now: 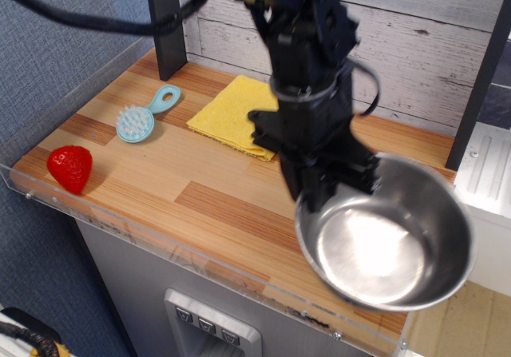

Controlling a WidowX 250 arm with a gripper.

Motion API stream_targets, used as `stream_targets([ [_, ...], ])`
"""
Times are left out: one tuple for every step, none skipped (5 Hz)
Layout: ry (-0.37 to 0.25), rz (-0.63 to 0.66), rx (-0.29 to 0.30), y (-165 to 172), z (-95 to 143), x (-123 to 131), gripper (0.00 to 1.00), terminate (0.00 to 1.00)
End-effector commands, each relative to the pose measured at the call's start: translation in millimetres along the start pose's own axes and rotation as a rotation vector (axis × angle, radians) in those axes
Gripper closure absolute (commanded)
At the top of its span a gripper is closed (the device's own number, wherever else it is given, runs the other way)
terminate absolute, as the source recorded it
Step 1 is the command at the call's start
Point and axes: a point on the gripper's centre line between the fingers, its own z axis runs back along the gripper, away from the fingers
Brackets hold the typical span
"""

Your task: Move the bowl onto the yellow cloth

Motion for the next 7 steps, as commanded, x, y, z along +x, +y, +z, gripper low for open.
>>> stream_targets([
  [-0.095, 0.111, 0.042, 52, 47, 21, 1.0, 0.0],
  [-0.095, 0.163, 0.112, 92, 60, 21, 1.0, 0.0],
  [-0.089, 0.225, 0.13, 125, 63, 16, 1.0, 0.0],
  [-0.084, 0.283, 0.143, 151, 62, 13, 1.0, 0.0],
  [-0.072, 0.328, 0.149, 174, 55, 18, 1.0, 0.0],
  [-0.065, 0.364, 0.157, 196, 46, 27, 1.0, 0.0],
  [-0.056, 0.385, 0.148, 211, 36, 41, 1.0, 0.0],
])
